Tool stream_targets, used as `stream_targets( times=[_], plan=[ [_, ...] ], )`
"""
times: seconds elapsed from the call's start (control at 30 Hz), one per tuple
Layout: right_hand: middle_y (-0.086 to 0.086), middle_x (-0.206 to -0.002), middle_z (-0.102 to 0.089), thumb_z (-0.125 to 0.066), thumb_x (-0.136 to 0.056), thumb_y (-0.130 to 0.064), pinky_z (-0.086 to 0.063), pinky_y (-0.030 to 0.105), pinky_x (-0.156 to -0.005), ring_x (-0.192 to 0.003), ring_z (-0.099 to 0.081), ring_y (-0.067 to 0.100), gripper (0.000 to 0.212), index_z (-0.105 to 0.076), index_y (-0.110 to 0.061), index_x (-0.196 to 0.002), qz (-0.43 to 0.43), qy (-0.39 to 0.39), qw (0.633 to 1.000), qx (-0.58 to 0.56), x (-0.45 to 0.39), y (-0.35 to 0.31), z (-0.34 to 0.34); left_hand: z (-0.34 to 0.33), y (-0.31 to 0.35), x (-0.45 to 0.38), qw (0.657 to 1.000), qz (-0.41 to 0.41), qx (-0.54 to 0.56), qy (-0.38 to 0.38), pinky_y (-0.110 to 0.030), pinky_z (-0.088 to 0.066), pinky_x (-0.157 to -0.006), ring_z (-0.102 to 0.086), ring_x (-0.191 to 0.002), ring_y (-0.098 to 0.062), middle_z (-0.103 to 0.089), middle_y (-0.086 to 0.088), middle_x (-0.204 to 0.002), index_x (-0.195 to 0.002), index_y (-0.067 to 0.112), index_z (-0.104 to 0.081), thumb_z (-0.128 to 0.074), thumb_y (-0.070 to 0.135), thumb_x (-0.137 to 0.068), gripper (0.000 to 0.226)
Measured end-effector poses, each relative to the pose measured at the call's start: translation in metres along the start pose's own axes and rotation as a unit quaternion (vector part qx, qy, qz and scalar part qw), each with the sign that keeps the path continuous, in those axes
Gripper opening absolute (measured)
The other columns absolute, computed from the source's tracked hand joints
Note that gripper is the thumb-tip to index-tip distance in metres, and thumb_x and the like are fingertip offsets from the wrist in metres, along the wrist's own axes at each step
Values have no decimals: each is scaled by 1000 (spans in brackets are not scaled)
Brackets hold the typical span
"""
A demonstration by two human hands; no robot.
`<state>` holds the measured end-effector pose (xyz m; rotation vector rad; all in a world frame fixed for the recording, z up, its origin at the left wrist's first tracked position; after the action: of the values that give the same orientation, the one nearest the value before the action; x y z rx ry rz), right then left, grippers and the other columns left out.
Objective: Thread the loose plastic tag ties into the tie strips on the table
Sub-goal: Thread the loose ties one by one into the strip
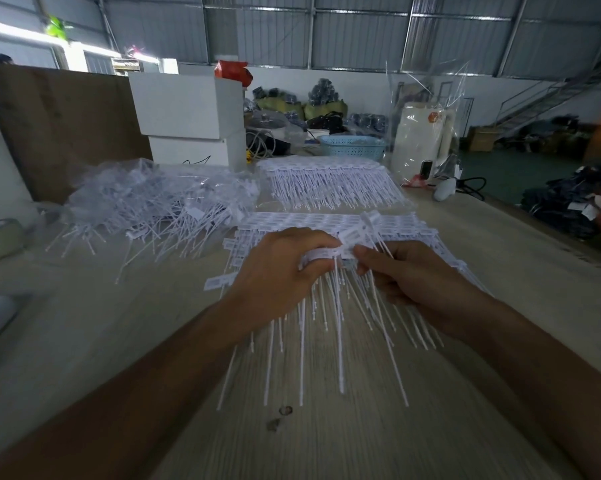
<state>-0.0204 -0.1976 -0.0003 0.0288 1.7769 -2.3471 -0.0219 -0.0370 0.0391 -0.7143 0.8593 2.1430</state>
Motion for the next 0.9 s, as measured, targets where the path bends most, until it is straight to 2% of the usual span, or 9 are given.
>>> stream_targets(
  times=[0.23, 0.37, 0.43, 0.53, 0.6, 0.67, 0.73, 0.77, 0.9],
  plan=[
    [-14, -44, -36, -62, -93, -38, -26, 10, -42, -38, -32, 1, 38, -68, -3, -78, 85, 41, 992, 85, -1, -10, 4, -4, -1, -2, 999, 8, 39, -26, -31, -54, -84, -70, -95, -13, -75, -1, -106, -111, 10, -74, -68, 19, -94, 21],
    [-15, -44, -37, -63, -94, -33, -27, 7, -43, -38, -35, 0, 35, -66, -4, -73, 116, 52, 988, 85, -1, -15, 5, -9, -10, 0, 989, 77, 123, -27, -27, -51, -81, -68, -87, -8, -74, 2, -94, -105, 9, -75, -69, 15, -92, 15],
    [-11, -45, -38, -63, -91, -39, -28, 8, -46, -42, -36, 0, 39, -65, -5, -71, 138, 59, 984, 98, 0, -19, 4, -12, -13, 1, 986, 97, 134, -33, -27, -53, -80, -68, -83, -6, -73, 1, -90, -103, 8, -75, -67, 13, -93, 14],
    [7, -59, -43, -65, -89, -44, -30, 20, -52, -54, -39, 8, 44, -63, -3, -75, 176, 66, 968, 164, 2, -24, 2, -14, -16, 2, 984, 101, 139, -45, -31, -55, -74, -68, -71, -12, -74, -3, -81, -91, 6, -75, -63, 11, -96, 15],
    [-2, -60, -41, -66, -93, -32, -28, 21, -53, -53, -36, 5, 35, -57, -4, -73, 198, 80, 954, 209, 3, -28, 3, -17, -18, 3, 982, 105, 151, -52, -32, -53, -68, -65, -64, -16, -72, -7, -75, -84, 4, -74, -59, 11, -98, 22],
    [-9, -58, -40, -65, -95, -28, -28, 18, -51, -51, -36, 3, 34, -56, -8, -70, 194, 84, 956, 203, 2, -27, 4, -14, -17, 2, 980, 101, 168, -39, -28, -52, -67, -66, -63, -14, -72, -5, -74, -87, 5, -74, -62, 10, -97, 17],
    [-12, -55, -38, -63, -97, -30, -27, 16, -50, -49, -34, 1, 37, -52, -14, -65, 181, 84, 963, 182, 1, -24, 5, -13, -13, 2, 980, 88, 173, -29, -18, -52, -68, -69, -68, -7, -73, -1, -75, -99, 11, -73, -66, 9, -94, 9],
    [-12, -54, -35, -62, -97, -31, -25, 16, -49, -49, -32, 1, 40, -49, -14, -63, 176, 83, 965, 174, 1, -24, 5, -14, -10, 2, 982, 82, 167, -30, -13, -50, -68, -69, -68, -4, -73, 1, -74, -104, 16, -72, -68, 9, -93, 13],
    [-5, -55, -34, -61, -97, -36, -26, 15, -48, -49, -32, 4, 49, -49, 1, -68, 163, 69, 973, 145, 2, -22, 3, -14, -8, 3, 985, 68, 154, -35, -11, -47, -68, -66, -66, -3, -71, 7, -71, -108, 22, -70, -70, 13, -92, 18]
  ],
)
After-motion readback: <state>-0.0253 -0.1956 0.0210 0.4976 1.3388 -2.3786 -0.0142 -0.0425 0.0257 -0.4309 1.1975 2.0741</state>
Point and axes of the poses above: each hand's wrist, its own x-axis away from the middle knuckle, its own z-axis out of the back of the hand, y = z × x, the point moved 9 cm from there along -x, towards the middle knuckle
